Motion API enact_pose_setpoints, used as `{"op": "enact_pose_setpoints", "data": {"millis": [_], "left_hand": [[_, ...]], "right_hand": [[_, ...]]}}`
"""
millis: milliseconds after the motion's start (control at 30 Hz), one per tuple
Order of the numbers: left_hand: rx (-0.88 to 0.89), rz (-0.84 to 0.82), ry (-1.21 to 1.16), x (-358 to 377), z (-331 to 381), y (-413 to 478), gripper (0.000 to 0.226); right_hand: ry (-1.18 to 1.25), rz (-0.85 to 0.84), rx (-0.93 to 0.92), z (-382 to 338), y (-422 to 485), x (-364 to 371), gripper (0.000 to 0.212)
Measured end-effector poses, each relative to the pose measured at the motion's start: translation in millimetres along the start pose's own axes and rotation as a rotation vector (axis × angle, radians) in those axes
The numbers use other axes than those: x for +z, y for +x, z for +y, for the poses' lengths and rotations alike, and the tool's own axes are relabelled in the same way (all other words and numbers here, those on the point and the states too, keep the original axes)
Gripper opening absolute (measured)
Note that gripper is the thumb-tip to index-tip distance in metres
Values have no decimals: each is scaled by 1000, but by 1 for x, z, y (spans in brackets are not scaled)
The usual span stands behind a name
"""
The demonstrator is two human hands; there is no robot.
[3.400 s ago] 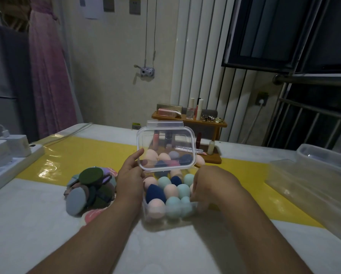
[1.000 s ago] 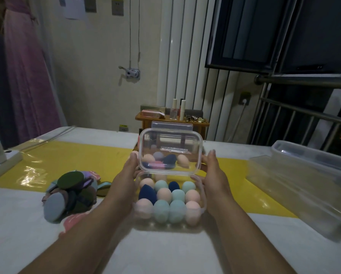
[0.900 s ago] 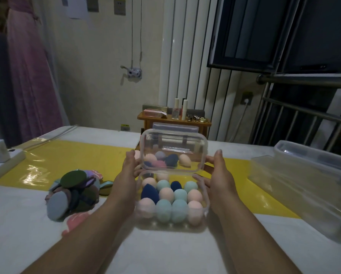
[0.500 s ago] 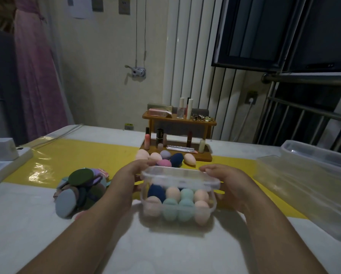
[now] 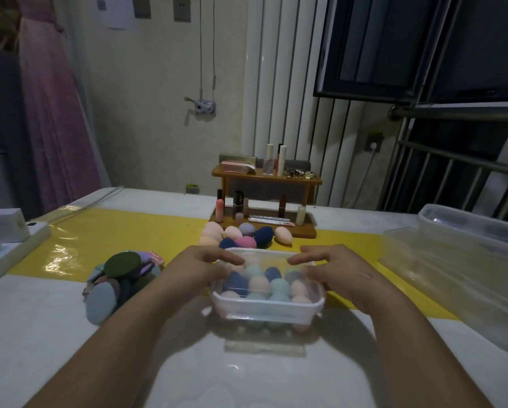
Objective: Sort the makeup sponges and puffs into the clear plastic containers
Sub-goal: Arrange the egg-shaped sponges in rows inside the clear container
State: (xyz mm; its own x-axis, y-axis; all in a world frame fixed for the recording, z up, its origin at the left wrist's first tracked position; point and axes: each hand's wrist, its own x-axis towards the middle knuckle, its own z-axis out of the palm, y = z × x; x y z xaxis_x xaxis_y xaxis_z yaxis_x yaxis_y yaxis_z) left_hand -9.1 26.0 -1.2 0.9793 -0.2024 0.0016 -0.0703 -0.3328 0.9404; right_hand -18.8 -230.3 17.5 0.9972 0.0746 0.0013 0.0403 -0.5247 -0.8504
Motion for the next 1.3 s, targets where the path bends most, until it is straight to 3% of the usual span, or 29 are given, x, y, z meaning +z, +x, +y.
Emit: {"op": "enact_pose_setpoints", "data": {"millis": [67, 233, 400, 600, 800, 900, 967, 1067, 1200, 1300], "left_hand": [[47, -62, 88, -2, 0, -2, 17], [88, -315, 480, -8, -2, -5, 78], [92, -319, 562, -10, -4, -6, 89], [237, -181, 598, -5, -9, -4, 77], [239, -190, 557, -7, -14, -1, 76], [160, -261, 231, -9, -12, -1, 73], [88, -220, -57, -7, -9, -1, 65], [-21, -110, -212, -2, -3, 1, 48], [-159, 26, -142, 5, -4, 4, 47], [-69, 95, -17, 18, -3, 2, 39]], "right_hand": [[-71, -93, -45, -4, -5, -1, 30], [-381, -349, -42, -11, -12, -4, 90], [-526, -347, -67, -10, -12, 1, 104], [-564, -283, -63, -9, -11, 6, 105], [-486, -309, -81, -8, -12, 3, 99], [-350, -345, -66, -10, -13, -5, 87], [-210, -358, -18, -10, -15, -8, 88], [5, -368, 85, -8, -19, -13, 91], [-5, -352, 169, -8, -23, -17, 86], [-5, -346, 210, -6, -26, -27, 78]]}}
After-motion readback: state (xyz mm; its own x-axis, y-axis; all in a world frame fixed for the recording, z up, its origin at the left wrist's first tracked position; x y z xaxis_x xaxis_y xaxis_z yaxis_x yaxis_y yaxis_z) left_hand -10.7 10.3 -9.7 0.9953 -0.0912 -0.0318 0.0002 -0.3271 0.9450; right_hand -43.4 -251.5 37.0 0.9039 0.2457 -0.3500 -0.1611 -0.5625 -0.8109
